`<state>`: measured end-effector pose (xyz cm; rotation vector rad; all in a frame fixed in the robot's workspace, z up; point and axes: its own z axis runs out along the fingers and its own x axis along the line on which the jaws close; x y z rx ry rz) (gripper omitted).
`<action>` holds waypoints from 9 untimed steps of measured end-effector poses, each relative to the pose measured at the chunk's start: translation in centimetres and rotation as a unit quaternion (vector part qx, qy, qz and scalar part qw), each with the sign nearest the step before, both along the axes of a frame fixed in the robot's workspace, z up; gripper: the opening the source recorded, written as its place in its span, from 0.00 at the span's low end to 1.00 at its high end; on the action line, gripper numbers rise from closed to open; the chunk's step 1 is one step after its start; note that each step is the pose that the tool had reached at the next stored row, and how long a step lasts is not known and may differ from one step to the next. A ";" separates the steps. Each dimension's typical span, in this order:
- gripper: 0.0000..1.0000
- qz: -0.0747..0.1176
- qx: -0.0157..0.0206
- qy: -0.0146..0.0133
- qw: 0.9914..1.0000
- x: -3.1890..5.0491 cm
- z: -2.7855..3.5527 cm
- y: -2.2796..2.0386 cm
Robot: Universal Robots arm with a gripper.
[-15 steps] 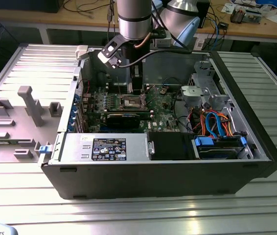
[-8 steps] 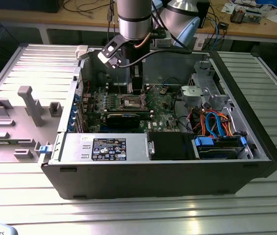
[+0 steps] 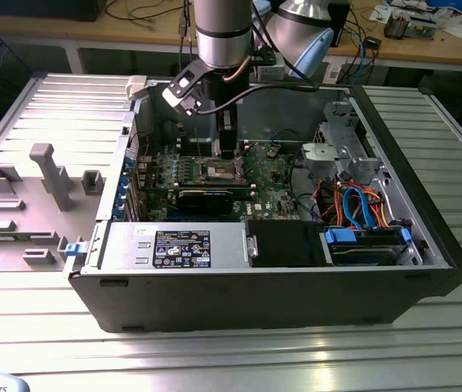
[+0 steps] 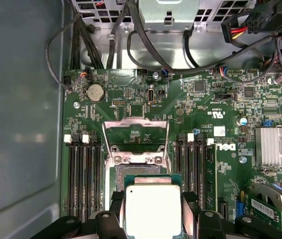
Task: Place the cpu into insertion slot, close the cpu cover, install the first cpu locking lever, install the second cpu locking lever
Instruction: 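Place the cpu into insertion slot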
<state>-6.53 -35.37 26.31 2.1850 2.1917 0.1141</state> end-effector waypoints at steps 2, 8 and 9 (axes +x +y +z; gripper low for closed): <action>0.54 0.000 0.000 0.000 1.000 -0.13 -0.56 0.06; 0.54 0.000 0.000 0.000 1.000 -0.13 -1.75 0.47; 0.54 0.000 0.000 0.000 1.000 -0.14 -2.00 0.54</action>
